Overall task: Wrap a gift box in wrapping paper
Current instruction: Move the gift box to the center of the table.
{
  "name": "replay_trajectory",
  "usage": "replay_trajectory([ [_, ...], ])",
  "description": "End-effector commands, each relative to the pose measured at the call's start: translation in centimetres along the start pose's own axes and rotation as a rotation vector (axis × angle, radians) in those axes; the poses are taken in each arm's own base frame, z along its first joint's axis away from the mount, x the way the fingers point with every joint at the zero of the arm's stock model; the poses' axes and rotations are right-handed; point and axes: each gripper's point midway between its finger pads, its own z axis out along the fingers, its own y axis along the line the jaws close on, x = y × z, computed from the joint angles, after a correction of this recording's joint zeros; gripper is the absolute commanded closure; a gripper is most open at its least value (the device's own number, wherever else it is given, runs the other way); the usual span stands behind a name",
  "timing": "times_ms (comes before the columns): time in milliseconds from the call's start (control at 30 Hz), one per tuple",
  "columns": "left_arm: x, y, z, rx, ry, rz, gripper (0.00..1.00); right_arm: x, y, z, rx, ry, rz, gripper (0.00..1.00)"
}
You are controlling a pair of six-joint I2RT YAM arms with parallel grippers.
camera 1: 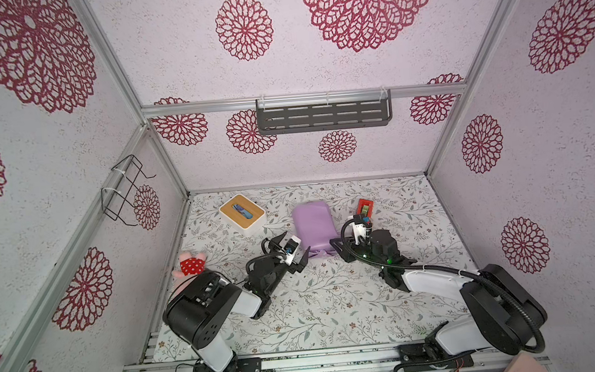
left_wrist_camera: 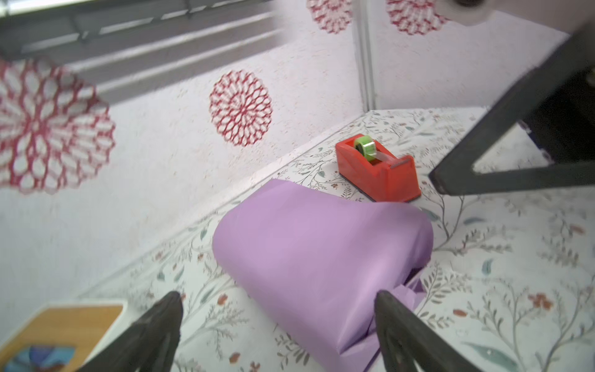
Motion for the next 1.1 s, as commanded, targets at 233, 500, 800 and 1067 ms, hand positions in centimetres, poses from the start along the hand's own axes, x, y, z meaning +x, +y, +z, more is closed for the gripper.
replay_trajectory([
  [233, 2.1, 1.2, 2.8, -0.152, 0.554, -0.924, 0.03, -3.7, -6.0, 4.7, 0.347, 0.100, 0.094, 0.33],
  [500, 4.6, 0.4, 7.1, -0.050, 0.679, -1.132, 0.05, -2.7, -7.5, 8.8, 0.258, 0.185, 0.219, 0.27],
  [800, 6.7, -2.8, 7.9, 0.045, 0.760, -1.155, 0.22, 0.4, -5.8, 8.6, 0.148, 0.258, 0.262, 0.35],
  [1067, 6.0, -5.1, 4.1, 0.087, 0.785, -1.181, 0.23, 3.2, -2.9, 6.1, 0.073, 0.289, 0.317, 0.40],
])
